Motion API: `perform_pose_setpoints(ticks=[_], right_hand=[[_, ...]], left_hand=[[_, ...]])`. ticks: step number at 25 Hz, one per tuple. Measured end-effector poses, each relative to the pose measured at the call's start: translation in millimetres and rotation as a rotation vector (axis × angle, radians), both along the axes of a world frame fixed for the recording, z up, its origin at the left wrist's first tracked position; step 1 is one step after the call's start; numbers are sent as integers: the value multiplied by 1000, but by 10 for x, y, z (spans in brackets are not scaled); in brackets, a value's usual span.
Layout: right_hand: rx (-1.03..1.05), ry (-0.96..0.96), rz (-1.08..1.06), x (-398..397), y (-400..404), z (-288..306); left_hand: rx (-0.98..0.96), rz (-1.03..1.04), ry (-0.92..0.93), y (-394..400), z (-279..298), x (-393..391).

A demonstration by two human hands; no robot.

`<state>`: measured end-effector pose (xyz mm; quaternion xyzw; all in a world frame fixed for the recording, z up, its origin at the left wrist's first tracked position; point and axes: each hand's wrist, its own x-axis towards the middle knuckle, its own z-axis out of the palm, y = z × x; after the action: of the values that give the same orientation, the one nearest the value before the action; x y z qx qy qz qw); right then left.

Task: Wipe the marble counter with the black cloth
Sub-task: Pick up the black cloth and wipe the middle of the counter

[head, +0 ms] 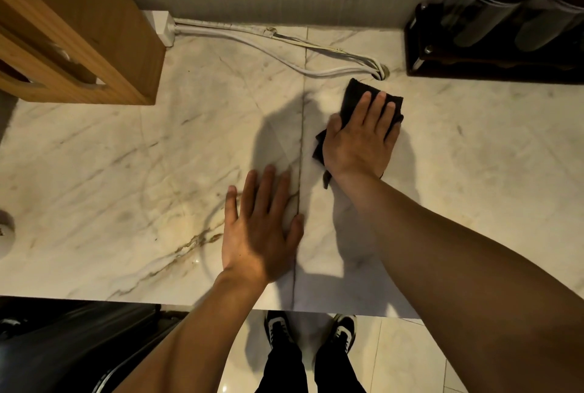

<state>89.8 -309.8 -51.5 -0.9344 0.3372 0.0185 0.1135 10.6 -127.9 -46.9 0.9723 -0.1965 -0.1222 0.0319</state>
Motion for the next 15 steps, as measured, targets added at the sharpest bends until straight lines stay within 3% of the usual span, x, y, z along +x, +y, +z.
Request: perform_pose_setpoints(ticks=[15], right_hand=[[-21,-2,-107,-830,172,-14]], left_hand=[[-39,-18,-92,16,-55,-50]])
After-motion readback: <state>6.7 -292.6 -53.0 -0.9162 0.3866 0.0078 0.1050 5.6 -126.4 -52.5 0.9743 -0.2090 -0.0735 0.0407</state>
